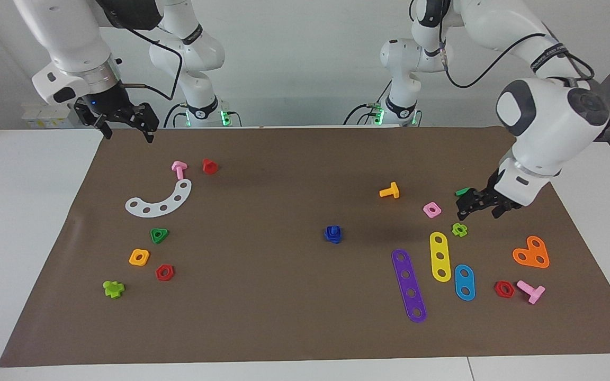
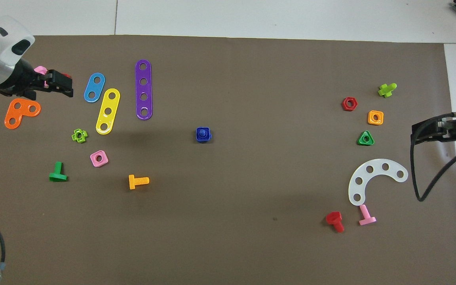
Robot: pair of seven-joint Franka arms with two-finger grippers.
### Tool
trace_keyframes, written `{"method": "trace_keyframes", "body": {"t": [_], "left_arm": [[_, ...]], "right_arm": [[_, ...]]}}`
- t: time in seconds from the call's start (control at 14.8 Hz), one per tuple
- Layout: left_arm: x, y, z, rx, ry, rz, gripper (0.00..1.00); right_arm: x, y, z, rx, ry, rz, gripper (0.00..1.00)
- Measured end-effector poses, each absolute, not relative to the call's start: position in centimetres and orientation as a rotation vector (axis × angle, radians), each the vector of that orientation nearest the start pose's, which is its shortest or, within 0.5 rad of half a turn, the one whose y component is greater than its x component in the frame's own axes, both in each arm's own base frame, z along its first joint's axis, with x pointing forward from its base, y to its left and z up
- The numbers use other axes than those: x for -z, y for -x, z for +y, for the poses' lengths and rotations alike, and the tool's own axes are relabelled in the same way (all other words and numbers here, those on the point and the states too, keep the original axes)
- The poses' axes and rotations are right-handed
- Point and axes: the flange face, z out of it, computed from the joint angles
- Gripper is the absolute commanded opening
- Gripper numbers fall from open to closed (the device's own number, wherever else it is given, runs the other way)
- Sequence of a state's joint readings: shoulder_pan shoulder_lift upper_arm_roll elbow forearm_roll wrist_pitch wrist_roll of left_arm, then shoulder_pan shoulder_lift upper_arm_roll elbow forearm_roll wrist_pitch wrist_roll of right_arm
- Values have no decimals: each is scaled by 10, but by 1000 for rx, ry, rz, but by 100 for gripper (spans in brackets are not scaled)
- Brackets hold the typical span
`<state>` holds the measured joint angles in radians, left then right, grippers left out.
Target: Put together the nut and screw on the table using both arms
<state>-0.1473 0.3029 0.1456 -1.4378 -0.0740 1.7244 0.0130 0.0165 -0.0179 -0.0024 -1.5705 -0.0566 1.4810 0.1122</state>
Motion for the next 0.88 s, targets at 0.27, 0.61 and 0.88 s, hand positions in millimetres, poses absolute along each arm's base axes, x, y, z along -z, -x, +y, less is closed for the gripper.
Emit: {"method": "trace_keyframes", "body": {"t": [0.27,0.61,0.88], "left_arm": [[-556,-625,-20,-63,3106,64,100],[-604,-594,-17,17,3117,68,100],[-612,-588,-21,38,3121,81,100]], "right_arm": [[-627,-539,1,-109,3196,162,100],[-627,-539,1,-109,3196,162,100],[-627,-539,1,-109,3196,162,100]]}}
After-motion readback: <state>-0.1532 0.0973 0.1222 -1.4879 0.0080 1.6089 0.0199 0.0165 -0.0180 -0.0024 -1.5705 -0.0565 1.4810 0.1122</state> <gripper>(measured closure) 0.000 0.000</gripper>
